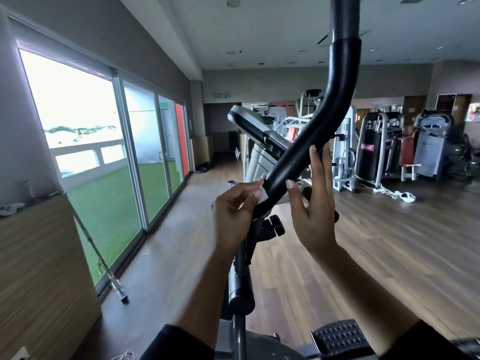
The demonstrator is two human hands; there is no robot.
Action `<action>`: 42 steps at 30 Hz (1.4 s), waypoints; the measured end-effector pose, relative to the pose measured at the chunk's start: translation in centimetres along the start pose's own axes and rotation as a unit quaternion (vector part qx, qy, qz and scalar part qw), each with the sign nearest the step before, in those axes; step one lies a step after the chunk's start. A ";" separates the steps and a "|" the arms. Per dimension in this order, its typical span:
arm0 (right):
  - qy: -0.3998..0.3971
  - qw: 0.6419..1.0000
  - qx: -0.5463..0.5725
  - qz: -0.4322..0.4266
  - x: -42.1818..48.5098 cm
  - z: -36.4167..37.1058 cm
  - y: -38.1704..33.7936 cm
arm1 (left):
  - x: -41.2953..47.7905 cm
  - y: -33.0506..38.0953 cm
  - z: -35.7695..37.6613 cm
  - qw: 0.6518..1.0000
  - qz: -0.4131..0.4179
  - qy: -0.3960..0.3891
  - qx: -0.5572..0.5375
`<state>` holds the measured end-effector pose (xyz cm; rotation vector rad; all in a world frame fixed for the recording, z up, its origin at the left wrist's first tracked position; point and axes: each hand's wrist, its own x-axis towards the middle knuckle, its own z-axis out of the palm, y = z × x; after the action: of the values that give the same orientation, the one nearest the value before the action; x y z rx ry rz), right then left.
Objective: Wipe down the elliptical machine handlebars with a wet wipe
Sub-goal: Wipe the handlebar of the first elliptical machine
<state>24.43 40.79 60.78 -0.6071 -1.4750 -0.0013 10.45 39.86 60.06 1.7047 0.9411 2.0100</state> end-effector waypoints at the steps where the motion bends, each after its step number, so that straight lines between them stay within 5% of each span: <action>1: -0.002 1.000 0.002 0.000 0.0 -0.1 0.1 | -0.3 -0.4 -0.2 1.000 -0.002 0.010 0.000; 6: 0.000 1.000 -0.011 -0.001 0.1 -0.6 0.2 | -1.6 -1.0 0.1 0.997 -0.018 0.074 -0.009; 16: -0.011 0.999 -0.023 -0.036 1.1 -1.7 1.7 | -3.3 -0.9 1.7 0.978 0.107 0.126 0.131; 31: -0.048 0.988 0.080 -0.123 4.0 -2.1 6.0 | -2.8 0.7 7.2 0.874 0.203 0.262 0.354; 42: -0.024 0.982 0.124 -0.142 3.9 -1.0 6.6 | -3.6 -0.9 8.7 0.859 0.177 0.351 0.328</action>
<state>28.21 47.48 61.88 -0.1945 -1.5684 -0.0246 19.51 40.51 57.34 1.4908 1.8345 2.8904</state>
